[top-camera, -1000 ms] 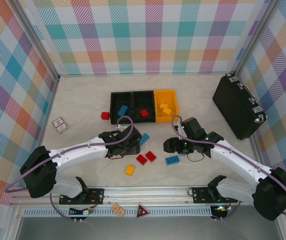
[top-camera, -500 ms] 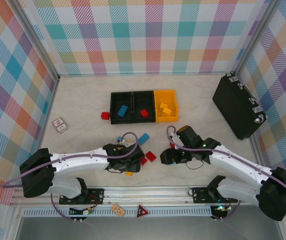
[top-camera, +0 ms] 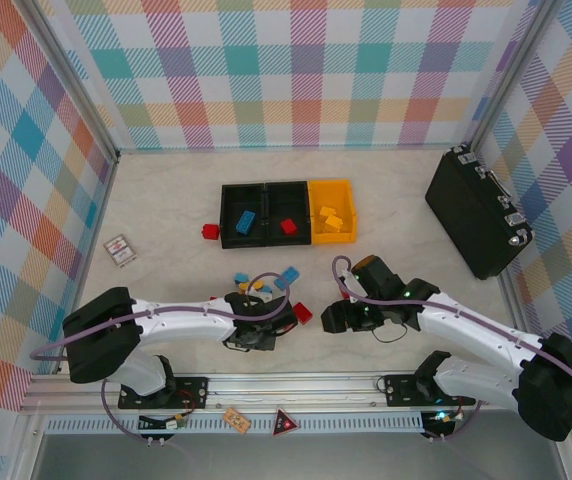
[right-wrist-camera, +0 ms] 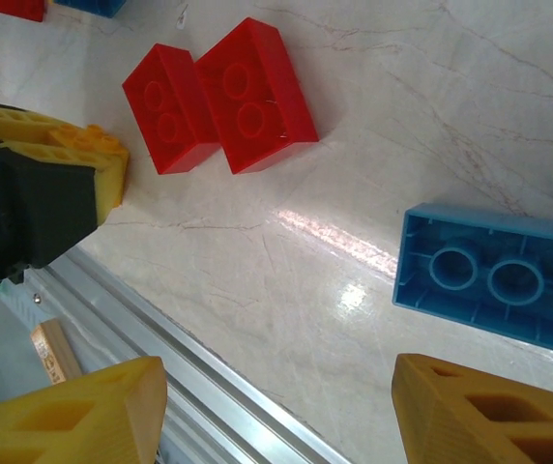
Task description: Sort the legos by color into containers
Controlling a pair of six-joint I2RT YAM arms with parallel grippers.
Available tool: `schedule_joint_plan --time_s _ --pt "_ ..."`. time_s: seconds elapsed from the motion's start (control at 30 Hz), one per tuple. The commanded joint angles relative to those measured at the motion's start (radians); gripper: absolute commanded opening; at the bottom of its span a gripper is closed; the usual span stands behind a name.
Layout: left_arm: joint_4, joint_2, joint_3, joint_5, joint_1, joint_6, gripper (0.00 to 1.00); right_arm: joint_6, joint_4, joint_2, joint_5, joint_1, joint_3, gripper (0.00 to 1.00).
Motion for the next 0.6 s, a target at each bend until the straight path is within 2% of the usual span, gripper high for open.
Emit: schedule_joint_plan --time_s 0.0,0.17,0.33,0.57 --pt "-0.066 -0.045 0.055 -0.054 -0.007 0.014 0.15 0.041 -0.026 -0.017 0.074 0.005 0.024 0.63" --pt "-0.087 -0.035 0.159 -0.086 0.002 0.067 0.14 0.067 -0.063 -0.03 0.16 -0.074 0.065 0.63" --pt "-0.046 0.028 0.268 -0.064 0.052 0.138 0.14 0.045 -0.099 -0.007 0.227 -0.135 0.124 0.63" --pt "-0.026 0.154 0.49 -0.032 0.148 0.25 0.14 0.017 -0.078 0.005 0.226 -0.26 0.17 0.63"
